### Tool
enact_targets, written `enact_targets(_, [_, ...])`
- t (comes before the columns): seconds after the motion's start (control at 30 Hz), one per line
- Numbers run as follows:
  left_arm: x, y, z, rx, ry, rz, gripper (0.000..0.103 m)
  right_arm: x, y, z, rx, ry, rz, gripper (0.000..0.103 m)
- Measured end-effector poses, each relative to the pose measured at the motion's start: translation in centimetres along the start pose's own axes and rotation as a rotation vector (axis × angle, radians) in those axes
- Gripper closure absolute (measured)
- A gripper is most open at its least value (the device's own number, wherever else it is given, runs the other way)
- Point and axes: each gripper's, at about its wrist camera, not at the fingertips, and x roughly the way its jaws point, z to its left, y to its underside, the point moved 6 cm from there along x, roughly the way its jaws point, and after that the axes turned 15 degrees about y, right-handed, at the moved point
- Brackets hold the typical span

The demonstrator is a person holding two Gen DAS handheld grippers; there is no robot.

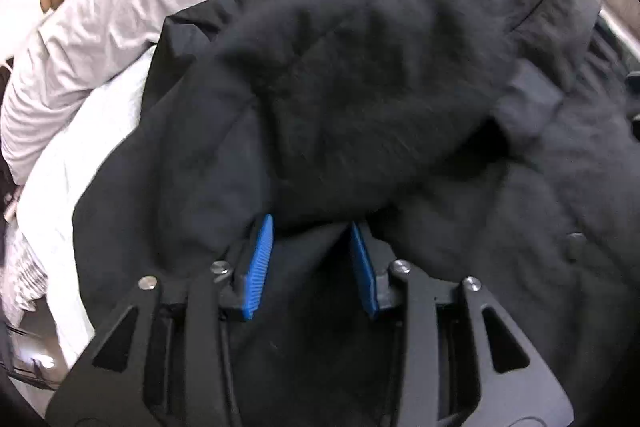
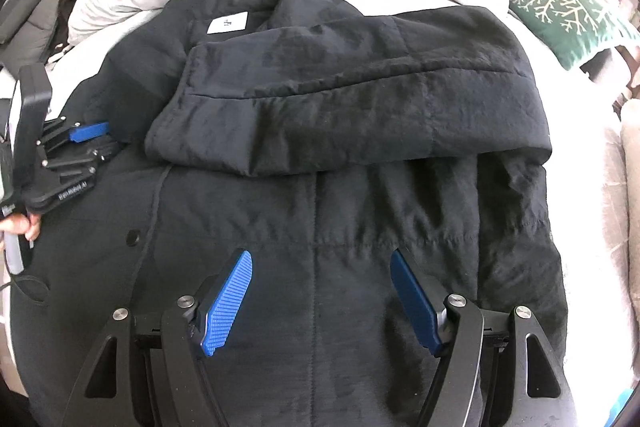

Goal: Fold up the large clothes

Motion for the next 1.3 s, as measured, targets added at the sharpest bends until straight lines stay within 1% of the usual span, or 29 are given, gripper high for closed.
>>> enact_targets(0.03, [-0.9,0.2,-0.2,-0.036,0.037,-0.014,0.050,-0.1,-0.1,0.2,-0.002,-0.003,-0.001,0.029])
enact_targets(0.07, [-1.6,0.4,-0.3,-0.060,0.061,-0.028,0.045,-0.2,-0.1,0.3,-0.003,-0.007,-0.003,0.029])
enact_targets(0.13, [-3.2,0.9,-0.4,-0.098,0.088,-0.056,0.042,-0.4,-0.1,0.5,-0.005,-0.015,-0.003,0.029])
enact_targets(0.3, [-7.0,3.4,0.9,-0.195,0.088,-0.093,0.041,-0.7,-0.1,1.1,-0.010,-0.038,0.003,0.029])
enact_targets(0.37, [-8.5,4.4,1.9,-0.250,0.084,-0.128,0.037,-0.9,-0.2,1.5,-0.014,-0.054,0.000,0.029])
enact_targets(0.47, [-10.4,5.9,4.2,-0.344,0.080,-0.192,0.035,-1.4,-0.5,2.1,-0.030,-0.073,-0.013,0.028])
enact_targets(0.53, [-11.2,6.8,5.9,-0.412,0.085,-0.221,0.035,-2.0,-0.7,2.7,-0.042,-0.089,-0.021,0.025])
enact_targets(0.6, [-11.6,7.6,7.9,-0.472,0.047,-0.233,0.035,-2.6,-1.1,3.3,-0.040,-0.142,-0.029,0.021])
enact_targets(0.7, [-12.5,9.2,10.9,-0.577,0.026,-0.276,0.035,-3.3,-2.6,4.1,-0.015,-0.265,-0.035,0.019])
enact_targets(0.73, [-12.6,9.8,11.8,-0.616,0.019,-0.284,0.035,-3.3,-3.7,4.6,0.005,-0.312,-0.037,0.018])
enact_targets(0.77, [-12.7,10.5,12.7,-0.656,0.013,-0.295,0.035,-3.2,-4.5,5.0,0.022,-0.334,-0.038,0.018])
enact_targets(0.87, [-12.7,11.5,14.2,-0.720,0.003,-0.316,0.035,-1.9,-7.8,6.5,0.095,-0.393,-0.045,0.018])
enact_targets(0.9, [-12.6,11.6,14.4,-0.731,0.002,-0.322,0.036,-1.3,-8.8,7.0,0.118,-0.411,-0.045,0.019])
enact_targets(0.93, [-12.7,11.7,14.7,-0.744,0.004,-0.332,0.040,-0.4,-10.1,7.5,0.145,-0.429,-0.047,0.020])
enact_targets(0.97, [-12.7,11.9,14.9,-0.756,0.008,-0.341,0.045,0.2,-11.1,7.9,0.160,-0.439,-0.055,0.024])
enact_targets(1.0, [-12.8,12.1,15.1,-0.769,0.008,-0.346,0.047,1.1,-12.5,8.5,0.176,-0.445,-0.063,0.028])
enact_targets(1.03, [-12.8,12.3,15.3,-0.778,0.006,-0.351,0.051,1.8,-13.3,8.9,0.190,-0.449,-0.058,0.031])
enact_targets(1.07, [-12.8,12.4,15.5,-0.781,0.007,-0.357,0.055,2.5,-13.7,9.4,0.202,-0.462,-0.042,0.044])
enact_targets(1.1, [-12.6,12.5,15.6,-0.786,0.013,-0.360,0.056,3.3,-14.3,10.2,0.216,-0.500,-0.004,0.075])
enact_targets(1.13, [-12.4,12.6,15.6,-0.789,0.017,-0.357,0.058,3.7,-14.5,10.8,0.211,-0.528,0.032,0.091])
enact_targets(1.17, [-12.2,12.7,15.6,-0.792,0.021,-0.351,0.059,3.7,-14.7,11.2,0.198,-0.524,0.048,0.095])
enact_targets(1.2, [-12.2,12.9,15.6,-0.794,0.022,-0.346,0.059,2.9,-15.1,11.4,0.181,-0.521,0.015,0.095])
enact_targets(1.23, [-12.2,13.1,15.7,-0.795,0.016,-0.340,0.059,0.8,-15.7,11.2,0.159,-0.562,-0.056,0.095])
enact_targets(1.27, [-12.2,13.2,15.9,-0.796,0.011,-0.337,0.059,-1.0,-15.8,10.9,0.139,-0.597,-0.094,0.095])
enact_targets(1.3, [-12.3,13.5,16.1,-0.803,0.004,-0.334,0.059,-2.0,-15.6,10.5,0.127,-0.604,-0.111,0.095])
